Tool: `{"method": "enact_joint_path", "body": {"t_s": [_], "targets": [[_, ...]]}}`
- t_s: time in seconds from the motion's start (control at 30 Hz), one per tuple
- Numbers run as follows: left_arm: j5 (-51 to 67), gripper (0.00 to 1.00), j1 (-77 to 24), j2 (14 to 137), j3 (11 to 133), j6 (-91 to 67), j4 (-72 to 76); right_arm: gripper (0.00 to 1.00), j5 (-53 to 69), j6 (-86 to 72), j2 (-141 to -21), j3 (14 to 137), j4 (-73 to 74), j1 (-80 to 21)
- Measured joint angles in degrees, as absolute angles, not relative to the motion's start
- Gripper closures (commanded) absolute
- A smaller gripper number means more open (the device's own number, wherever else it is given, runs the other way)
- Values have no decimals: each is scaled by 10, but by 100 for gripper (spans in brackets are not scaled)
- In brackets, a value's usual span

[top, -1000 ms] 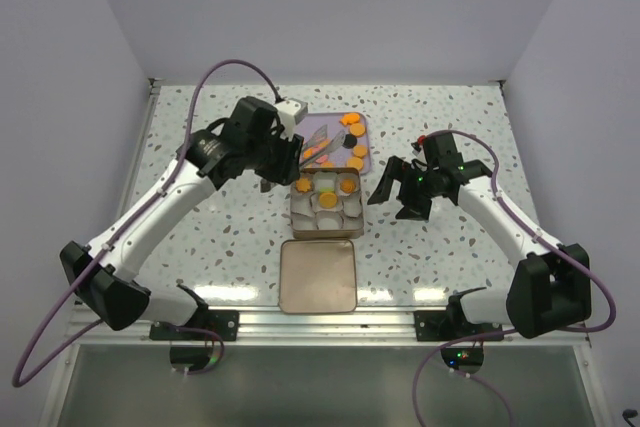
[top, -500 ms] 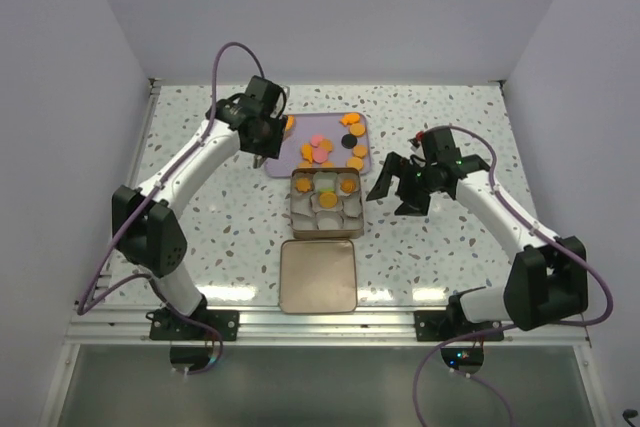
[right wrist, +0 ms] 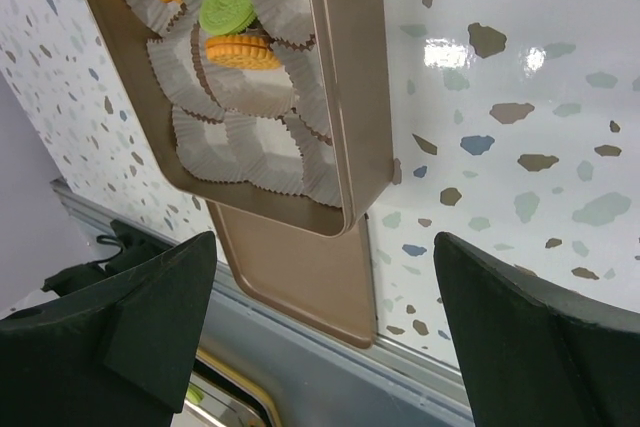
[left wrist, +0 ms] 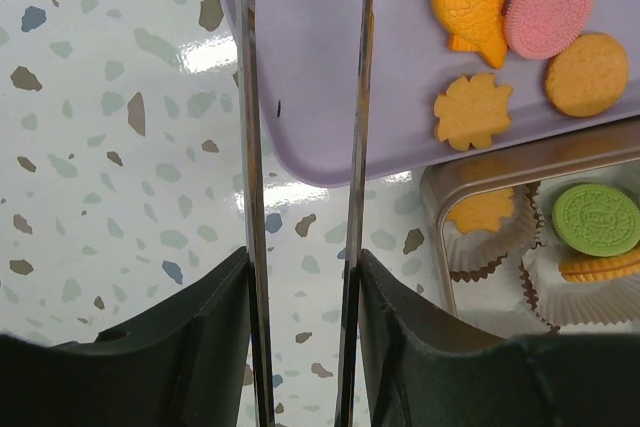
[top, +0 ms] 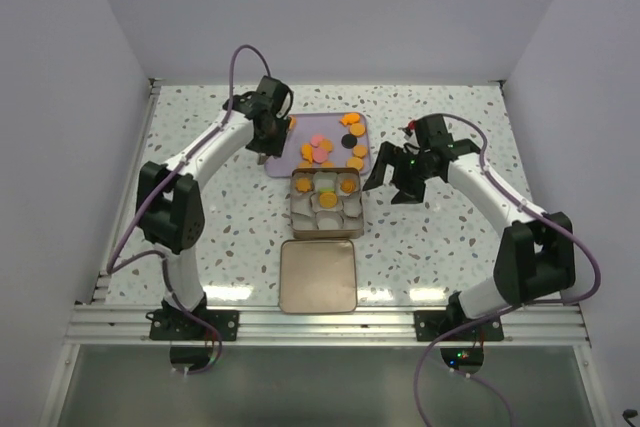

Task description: Pack the cookies

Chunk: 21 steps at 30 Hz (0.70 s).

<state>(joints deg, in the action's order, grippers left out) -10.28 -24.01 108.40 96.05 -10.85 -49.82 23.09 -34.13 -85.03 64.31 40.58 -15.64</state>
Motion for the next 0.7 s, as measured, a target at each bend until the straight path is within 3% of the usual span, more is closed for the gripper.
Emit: {"method": "enact_joint_path", "body": {"t_s": [0.53,0.7], "targets": [[-102,52,-238,1181,1016,-109,-488,7,236,-326,-912,670,408,-156],[-97,64,-235,1199,1044,-109,-489,7,236,-323,-920,681,409,-156]]}}
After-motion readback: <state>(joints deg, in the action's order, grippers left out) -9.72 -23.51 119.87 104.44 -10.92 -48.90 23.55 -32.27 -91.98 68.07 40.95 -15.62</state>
